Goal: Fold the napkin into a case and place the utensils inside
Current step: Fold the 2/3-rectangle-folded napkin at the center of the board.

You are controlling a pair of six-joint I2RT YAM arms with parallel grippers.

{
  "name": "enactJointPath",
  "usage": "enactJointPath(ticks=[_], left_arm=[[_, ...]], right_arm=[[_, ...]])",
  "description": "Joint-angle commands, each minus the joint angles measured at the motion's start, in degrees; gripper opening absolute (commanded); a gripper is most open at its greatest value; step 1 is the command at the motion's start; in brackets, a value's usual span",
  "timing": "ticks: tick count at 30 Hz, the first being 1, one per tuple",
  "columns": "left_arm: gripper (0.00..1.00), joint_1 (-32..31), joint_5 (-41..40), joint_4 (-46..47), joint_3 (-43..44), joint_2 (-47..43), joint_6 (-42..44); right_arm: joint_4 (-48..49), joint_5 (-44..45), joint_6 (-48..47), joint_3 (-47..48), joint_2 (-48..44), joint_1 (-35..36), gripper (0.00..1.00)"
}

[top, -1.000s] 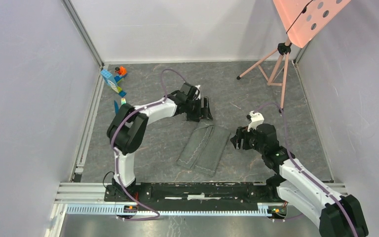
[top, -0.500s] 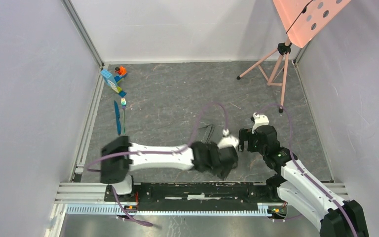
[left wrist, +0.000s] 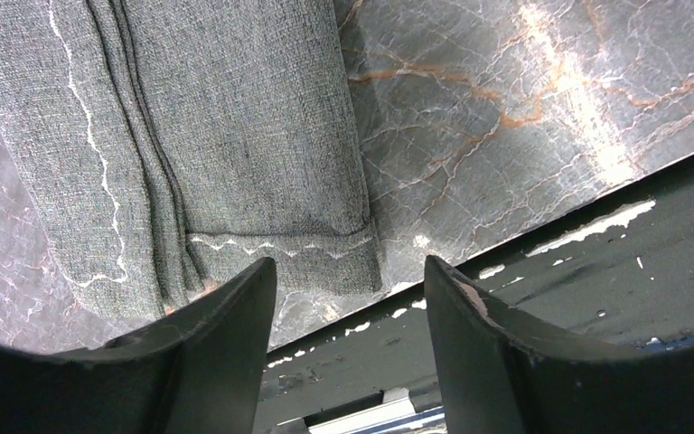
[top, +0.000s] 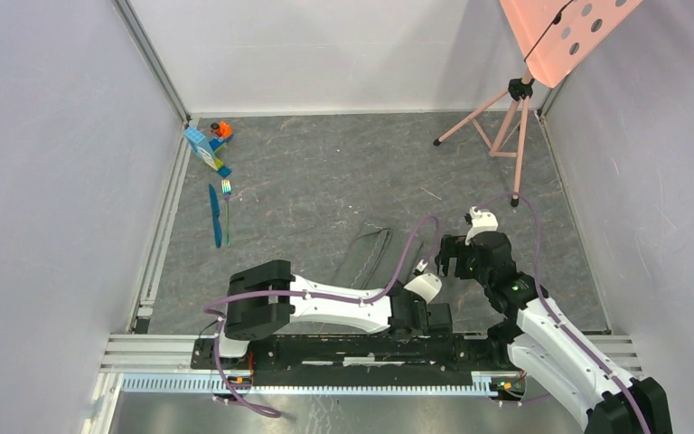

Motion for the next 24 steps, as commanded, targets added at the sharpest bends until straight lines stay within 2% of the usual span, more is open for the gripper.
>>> enactJointPath(ticks=[1,6,10,14,16,21,24], left_arm=[[0.65,0.5,-2.7,1.1,2.8,1.9,-1.7],[0.53,2.6,-2.5,2.8,0.9,2.5,-2.0],[0.42,3.7,-1.1,5.2,-1.0,2.5,-0.9],[0.17,4.7,-0.8,7.9,-3.7,0.8,-1.1],[0.11,5.0,-1.2,9.0,-5.3,-1.1,-1.4],[0.03,5.1,-0.5,12.6,-8.9,-6.9,-1.6],[0.02,5.2,-0.4,12.7,-9.4,-8.8,-1.3]], right_arm=[[1.0,-0.9,0.6,-0.4,-0.5,-0.2,0.94],[2.2,-2.9,0.7,-1.4,0.6,-0.3,0.95],[6.7,-10.7,2.2,-2.8,2.8,-1.9,0.98],[14.5,-21.6,4.9,-5.3,6.3,-4.8,0.98],[17.8,-25.8,7.6,-5.7,8.9,-6.1,0.98],[28.0,-32.5,18.8,-8.5,11.8,-6.7,0.98],[32.9,-34.4,24.6,-10.1,13.5,-6.5,0.98]])
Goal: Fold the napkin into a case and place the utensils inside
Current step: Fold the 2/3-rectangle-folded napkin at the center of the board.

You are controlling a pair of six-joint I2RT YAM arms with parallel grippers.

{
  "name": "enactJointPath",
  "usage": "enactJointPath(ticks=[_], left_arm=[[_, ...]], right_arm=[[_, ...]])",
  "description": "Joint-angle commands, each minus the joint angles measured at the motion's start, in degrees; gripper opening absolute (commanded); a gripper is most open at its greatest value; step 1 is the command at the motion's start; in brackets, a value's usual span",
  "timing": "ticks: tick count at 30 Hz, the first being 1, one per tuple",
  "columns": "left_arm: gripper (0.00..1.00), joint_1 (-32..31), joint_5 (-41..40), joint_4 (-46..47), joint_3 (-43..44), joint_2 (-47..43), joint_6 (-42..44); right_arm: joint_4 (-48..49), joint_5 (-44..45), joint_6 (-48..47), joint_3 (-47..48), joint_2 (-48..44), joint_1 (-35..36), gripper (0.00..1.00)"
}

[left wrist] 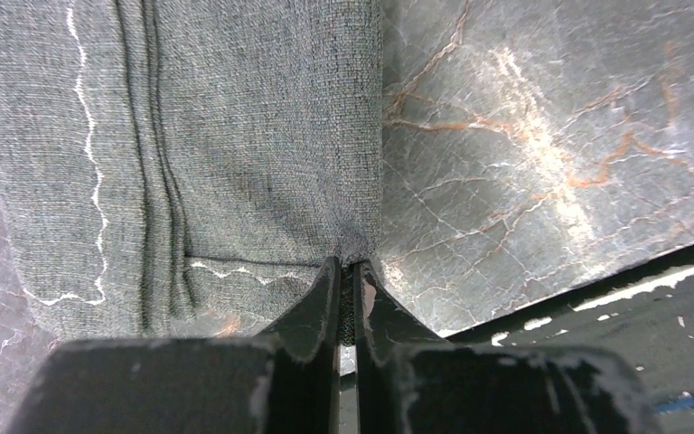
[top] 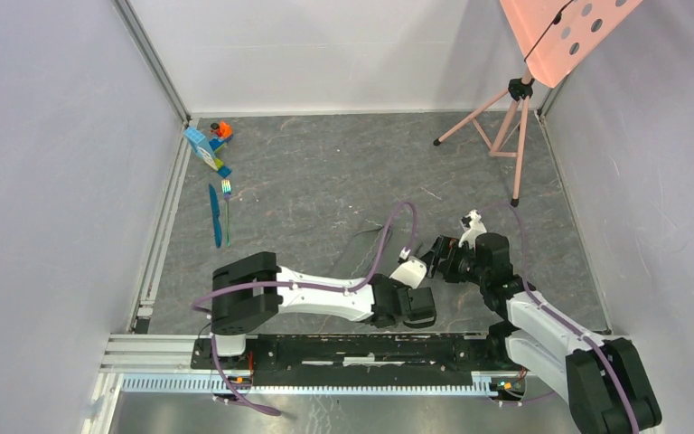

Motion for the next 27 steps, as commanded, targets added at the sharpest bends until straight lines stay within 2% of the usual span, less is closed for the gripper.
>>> enactJointPath(ticks=[1,5,11,19,22,27], left_arm=[[0.02,0.5,-0.9,3.3,-0.6,-5.2,-1.2],[0.02,0.7,-0.9,3.0,-0.7,-6.7,-0.8],[0.02,0.9,-1.0,2.7,-1.3,-8.0,-0.7],[0.02,0.9,-1.1,2.4,-2.4,-9.6,-0.9],[0.02,0.9,-1.7,1.7,-2.3,-10.1,-0.9],[0.02,1.3,-1.9,1.6,-3.3,-11.3,-0.7]], right_arm=[[12.2,-7.7,12.5,-3.1,2.4,0.1,0.98],[19.1,-9.8,18.5,-5.4,5.4,1.7,0.96],[24.8,-7.5,24.9,-7.6,7.5,5.7,0.96],[33.0,-4.8,29.9,-7.8,14.3,11.7,0.82],[33.2,-4.1,29.1,-7.2,15.9,11.9,0.74],[27.0,-0.3,23.7,-4.8,15.8,11.9,0.73]])
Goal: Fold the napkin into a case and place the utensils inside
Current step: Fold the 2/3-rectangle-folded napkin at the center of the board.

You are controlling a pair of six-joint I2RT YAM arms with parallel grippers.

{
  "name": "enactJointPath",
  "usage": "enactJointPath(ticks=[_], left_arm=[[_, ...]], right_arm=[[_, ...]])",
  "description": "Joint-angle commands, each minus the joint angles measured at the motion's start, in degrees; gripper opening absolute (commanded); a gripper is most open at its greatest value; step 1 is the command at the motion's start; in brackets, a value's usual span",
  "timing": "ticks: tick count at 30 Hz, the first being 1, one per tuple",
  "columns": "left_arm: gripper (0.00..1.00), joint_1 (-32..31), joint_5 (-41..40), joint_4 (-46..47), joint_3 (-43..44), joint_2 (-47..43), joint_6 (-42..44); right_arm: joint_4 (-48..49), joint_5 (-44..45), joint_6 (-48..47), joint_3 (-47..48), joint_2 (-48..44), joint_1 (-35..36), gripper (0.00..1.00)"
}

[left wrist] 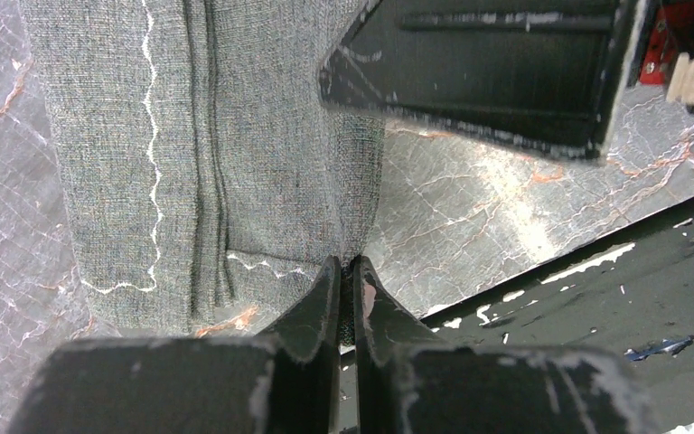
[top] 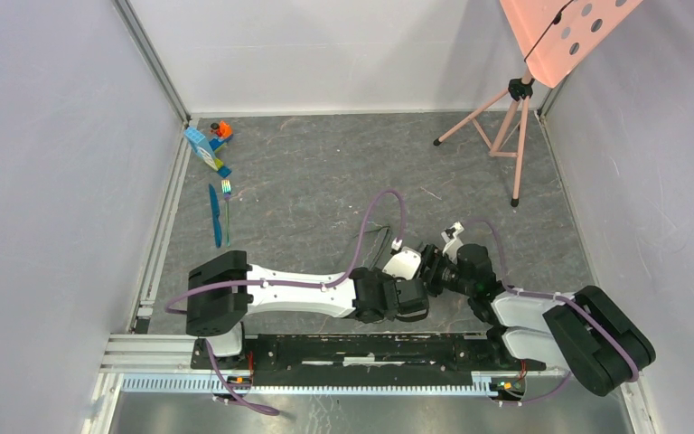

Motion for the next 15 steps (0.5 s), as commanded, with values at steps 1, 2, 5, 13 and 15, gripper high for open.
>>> enactJointPath(ticks=[1,2,5,13,15], left_arm=[[0.02,0.6,-1.6,0.6,-0.9,-3.2,-0.7],[0.02,0.5,-1.5,0.6,-1.0,-3.2,-0.8],[0.02,0.5,-1.3,0.9,-1.3,-3.2,-0.7],[0.02,0.6,-0.9,1.4,-1.6,-3.4,-0.5],[0.02,0.6,-0.9,1.5,-1.8,-3.5,-0.5]], right_arm=[[-2.5,5.4,-4.5,2.3,-0.3,0.1,0.73],[-2.9,6.1,-5.0,2.6,-0.5,-0.1,0.73],[-4.5,7.7,-6.7,4.0,-0.2,-0.5,0.72],[0.7,5.3,-5.2,4.8,6.6,-3.7,0.67],[1.8,4.9,-4.9,5.0,8.1,-4.3,0.66]])
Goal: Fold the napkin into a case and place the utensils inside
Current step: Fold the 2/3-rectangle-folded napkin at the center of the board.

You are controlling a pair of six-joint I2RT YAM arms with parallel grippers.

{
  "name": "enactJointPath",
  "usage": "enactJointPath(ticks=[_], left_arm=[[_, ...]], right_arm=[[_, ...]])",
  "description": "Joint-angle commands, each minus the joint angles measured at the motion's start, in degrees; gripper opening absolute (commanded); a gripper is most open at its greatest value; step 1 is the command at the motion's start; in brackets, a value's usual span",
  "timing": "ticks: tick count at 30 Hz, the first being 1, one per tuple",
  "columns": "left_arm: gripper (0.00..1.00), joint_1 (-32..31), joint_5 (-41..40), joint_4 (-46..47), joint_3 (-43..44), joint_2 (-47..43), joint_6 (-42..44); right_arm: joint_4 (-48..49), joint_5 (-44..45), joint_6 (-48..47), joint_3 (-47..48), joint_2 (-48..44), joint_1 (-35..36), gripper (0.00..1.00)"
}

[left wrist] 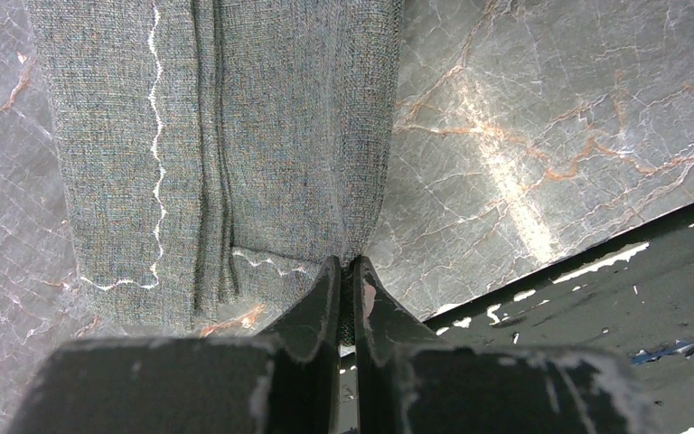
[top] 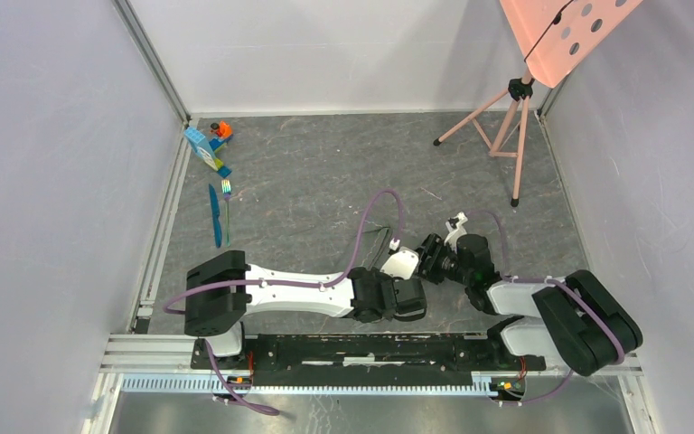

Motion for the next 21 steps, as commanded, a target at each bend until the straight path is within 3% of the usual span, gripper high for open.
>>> enactJointPath(ticks=[1,7,17,18,21], left_arm=[[0.02,0.3,-1.0,1.4,-0.7,-2.9,-0.5],[0.02,0.3,-0.5,2.1,-1.5,-3.3,-0.5],[0.02,1.1,-0.5,2.2,-3.4,-4.2,-0.7],[0.02,1.2,-0.5,2.2,-3.5,-4.3,-0.7],[0.02,1.3,0.3,2.9,-3.6,-4.6,-0.4]], right_arm=[[2.6,0.0,-0.5,0.9,3.4,-1.2,0.65],[2.2,0.8,-2.1,2.0,5.3,-3.6,0.63],[0.6,-3.8,-3.8,6.1,7.4,-4.7,0.32],[1.5,-4.5,-3.5,5.9,7.0,-4.7,0.33],[1.2,-5.5,-5.5,5.9,5.8,-4.7,0.52]])
